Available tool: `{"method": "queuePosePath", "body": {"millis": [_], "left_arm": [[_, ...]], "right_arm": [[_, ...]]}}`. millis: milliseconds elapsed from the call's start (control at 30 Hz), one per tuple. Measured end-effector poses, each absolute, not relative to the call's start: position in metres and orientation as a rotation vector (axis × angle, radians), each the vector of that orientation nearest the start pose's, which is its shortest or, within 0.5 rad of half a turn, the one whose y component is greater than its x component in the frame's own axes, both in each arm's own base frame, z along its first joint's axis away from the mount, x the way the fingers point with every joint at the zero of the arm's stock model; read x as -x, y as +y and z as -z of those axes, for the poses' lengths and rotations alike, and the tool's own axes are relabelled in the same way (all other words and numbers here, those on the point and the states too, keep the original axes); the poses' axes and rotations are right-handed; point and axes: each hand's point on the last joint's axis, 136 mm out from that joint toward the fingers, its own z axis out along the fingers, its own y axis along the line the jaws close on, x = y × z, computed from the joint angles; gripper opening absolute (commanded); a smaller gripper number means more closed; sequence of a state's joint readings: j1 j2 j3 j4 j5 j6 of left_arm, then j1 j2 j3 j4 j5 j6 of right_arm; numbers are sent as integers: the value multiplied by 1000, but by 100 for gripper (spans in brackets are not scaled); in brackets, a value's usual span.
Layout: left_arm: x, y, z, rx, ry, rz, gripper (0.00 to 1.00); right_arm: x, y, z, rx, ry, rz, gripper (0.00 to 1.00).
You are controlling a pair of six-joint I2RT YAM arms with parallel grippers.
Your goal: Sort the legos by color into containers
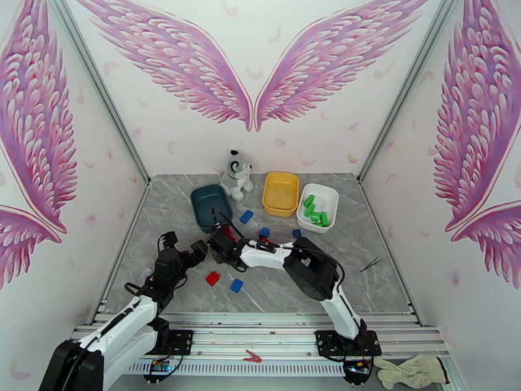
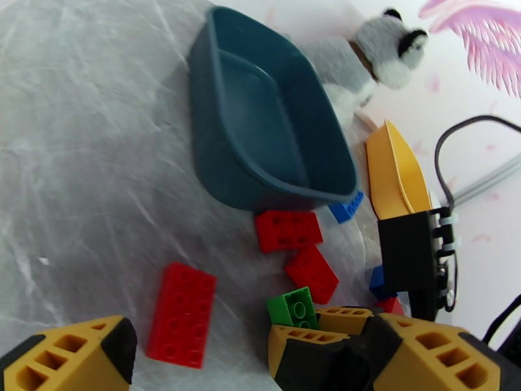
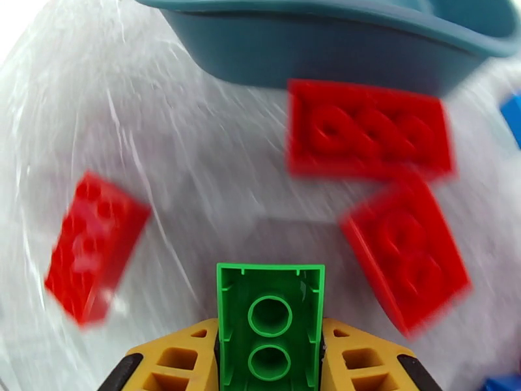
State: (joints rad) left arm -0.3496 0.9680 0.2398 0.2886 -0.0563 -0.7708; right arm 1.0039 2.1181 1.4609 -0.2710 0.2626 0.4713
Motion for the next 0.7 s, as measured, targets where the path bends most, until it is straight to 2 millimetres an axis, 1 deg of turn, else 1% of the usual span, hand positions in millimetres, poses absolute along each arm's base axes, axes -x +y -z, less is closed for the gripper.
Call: {"method": "queuePosePath", "body": {"millis": [133, 200, 233, 333, 400, 467, 567, 700], "left_arm": [[-311, -124, -118, 409, 2013, 678, 99], [-316, -141, -126, 365, 2009, 695, 99], [-318, -151, -130, 340, 2008, 703, 99], [-327, -189, -144, 247, 2012, 738, 99], [-335, -221, -153, 177, 2014, 769, 99], [-342, -252, -159, 110, 2017, 792, 99], [-348, -299, -162, 11, 2026, 817, 98], [-350, -355, -162, -111, 2033, 837, 98]], "right_arm": [[-326, 401, -77, 494, 2383, -318, 27], [-338, 378, -91, 430, 2370, -310, 26], [-344, 366, -95, 399, 2369, -303, 26], [-369, 313, -102, 254, 2379, -257, 26], [-386, 271, -104, 135, 2388, -218, 26], [-400, 233, -106, 26, 2389, -183, 27], [-417, 177, -112, -145, 2377, -151, 28], [-436, 112, -122, -343, 2340, -127, 28]]}}
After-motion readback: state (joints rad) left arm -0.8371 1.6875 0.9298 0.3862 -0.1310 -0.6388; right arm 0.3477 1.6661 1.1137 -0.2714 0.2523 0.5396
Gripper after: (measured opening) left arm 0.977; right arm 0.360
